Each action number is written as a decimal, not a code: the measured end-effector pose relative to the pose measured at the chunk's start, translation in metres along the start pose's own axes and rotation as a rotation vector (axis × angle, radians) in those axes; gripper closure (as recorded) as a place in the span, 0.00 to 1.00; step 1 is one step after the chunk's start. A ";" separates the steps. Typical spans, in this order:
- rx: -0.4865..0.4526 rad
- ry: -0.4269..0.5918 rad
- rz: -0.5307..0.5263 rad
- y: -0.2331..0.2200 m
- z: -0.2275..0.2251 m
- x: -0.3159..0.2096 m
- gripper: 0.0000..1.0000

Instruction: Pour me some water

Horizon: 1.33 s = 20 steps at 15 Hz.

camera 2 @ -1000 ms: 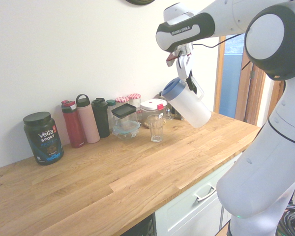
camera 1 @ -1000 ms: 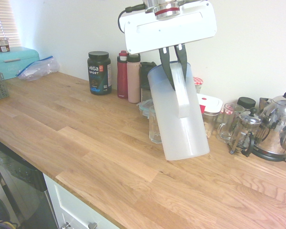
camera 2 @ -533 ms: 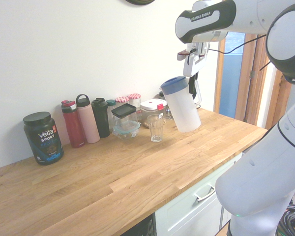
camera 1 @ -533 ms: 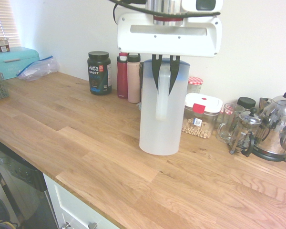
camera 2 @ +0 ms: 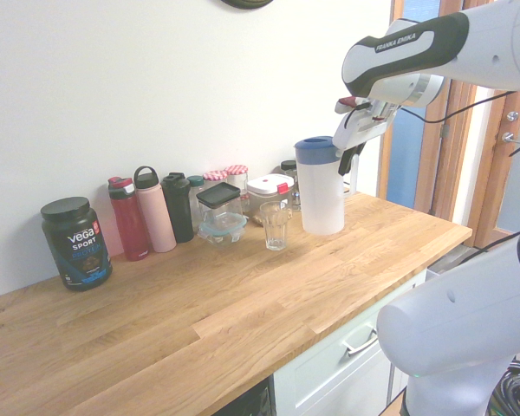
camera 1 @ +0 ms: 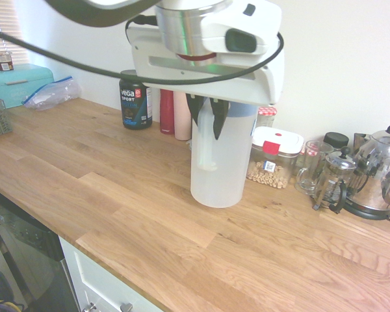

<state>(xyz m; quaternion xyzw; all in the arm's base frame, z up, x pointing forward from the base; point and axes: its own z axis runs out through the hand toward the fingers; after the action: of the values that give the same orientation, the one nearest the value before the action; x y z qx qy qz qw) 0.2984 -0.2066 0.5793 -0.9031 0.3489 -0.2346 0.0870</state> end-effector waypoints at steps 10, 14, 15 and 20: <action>-0.013 -0.029 0.001 -0.110 0.021 -0.128 1.00; 0.029 -0.045 -0.047 -0.172 0.033 -0.182 1.00; 0.048 -0.034 -0.047 -0.188 0.037 -0.195 1.00; 0.091 0.015 -0.062 -0.252 0.079 -0.239 1.00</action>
<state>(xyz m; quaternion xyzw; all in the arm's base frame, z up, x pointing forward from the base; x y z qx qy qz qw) 0.3305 0.1400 0.5046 -0.9068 0.3103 -0.2596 0.1180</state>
